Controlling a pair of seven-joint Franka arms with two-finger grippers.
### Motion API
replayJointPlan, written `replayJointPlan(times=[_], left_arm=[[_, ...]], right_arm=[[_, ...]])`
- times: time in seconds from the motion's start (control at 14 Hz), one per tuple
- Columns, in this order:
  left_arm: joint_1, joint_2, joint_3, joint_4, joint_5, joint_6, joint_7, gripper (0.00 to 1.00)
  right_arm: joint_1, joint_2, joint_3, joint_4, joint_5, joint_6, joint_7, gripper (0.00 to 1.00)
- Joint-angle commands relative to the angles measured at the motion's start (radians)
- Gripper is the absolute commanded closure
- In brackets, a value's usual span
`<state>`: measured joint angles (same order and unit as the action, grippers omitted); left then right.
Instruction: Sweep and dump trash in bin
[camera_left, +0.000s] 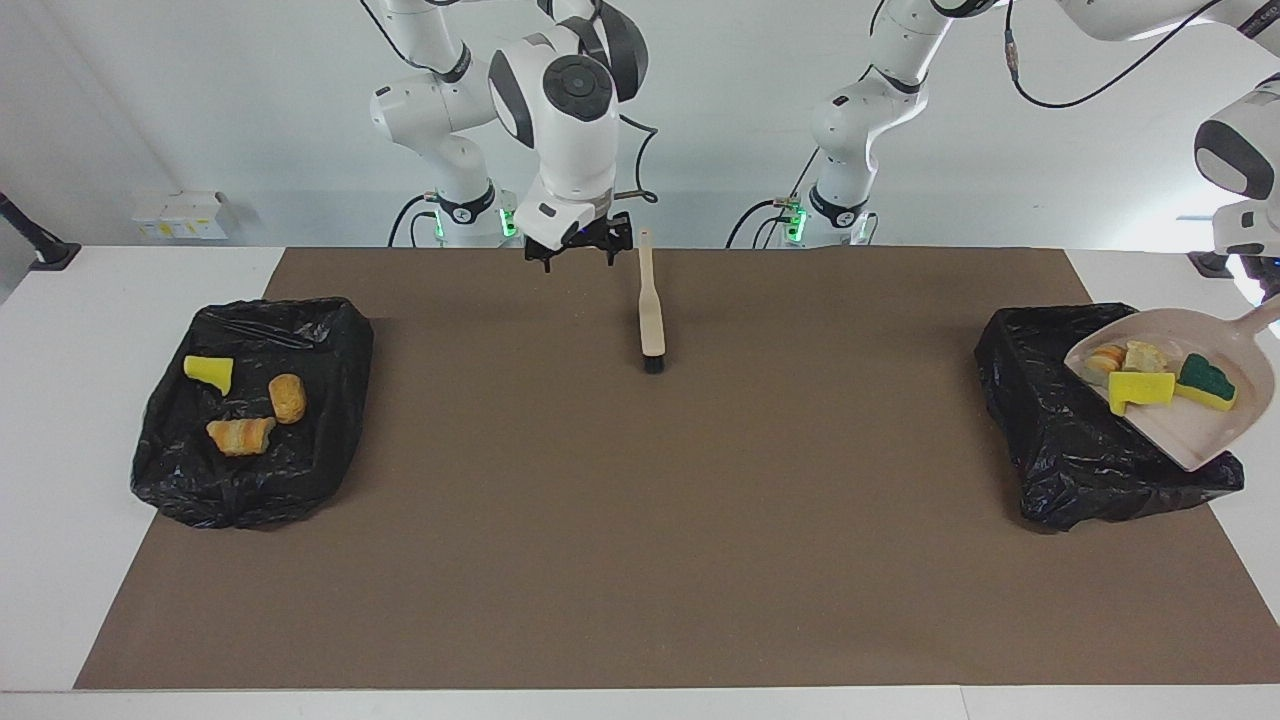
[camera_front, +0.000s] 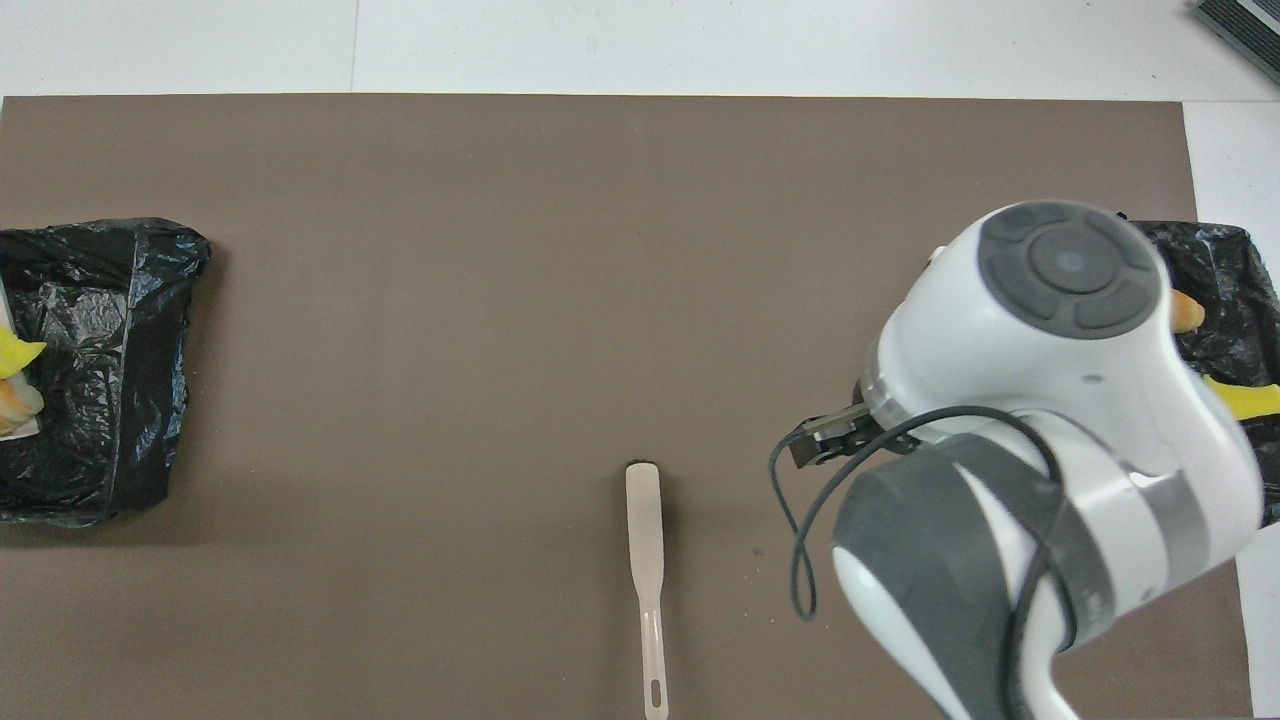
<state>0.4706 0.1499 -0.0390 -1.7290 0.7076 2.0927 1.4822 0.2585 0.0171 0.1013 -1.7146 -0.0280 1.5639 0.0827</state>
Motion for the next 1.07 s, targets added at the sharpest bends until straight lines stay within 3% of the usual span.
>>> replayJointPlan(times=[0.0, 0.21, 0.5, 0.78, 1.0], left_arm=[[-0.055, 0.004, 0.013, 0.023, 0.047, 0.004, -0.010, 1.00], [-0.095, -0.003, 0.011, 0.048, 0.169, -0.006, -0.008, 1.00], [-0.096, -0.024, 0.011, 0.017, 0.174, -0.031, -0.010, 1.00], [-0.132, -0.033, 0.013, 0.009, 0.269, -0.072, -0.010, 1.00], [-0.208, -0.030, 0.013, 0.017, 0.426, -0.103, -0.013, 1.00]], right_arm=[[-0.076, 0.007, 0.012, 0.046, -0.067, -0.030, -0.093, 0.00], [-0.168, 0.009, 0.012, 0.079, -0.082, -0.025, -0.155, 0.00], [-0.241, 0.009, 0.005, 0.121, -0.082, -0.013, -0.138, 0.00], [-0.324, 0.011, 0.003, 0.145, -0.070, -0.008, -0.029, 0.00], [-0.349, 0.009, 0.003, 0.151, -0.066, -0.010, -0.023, 0.00]])
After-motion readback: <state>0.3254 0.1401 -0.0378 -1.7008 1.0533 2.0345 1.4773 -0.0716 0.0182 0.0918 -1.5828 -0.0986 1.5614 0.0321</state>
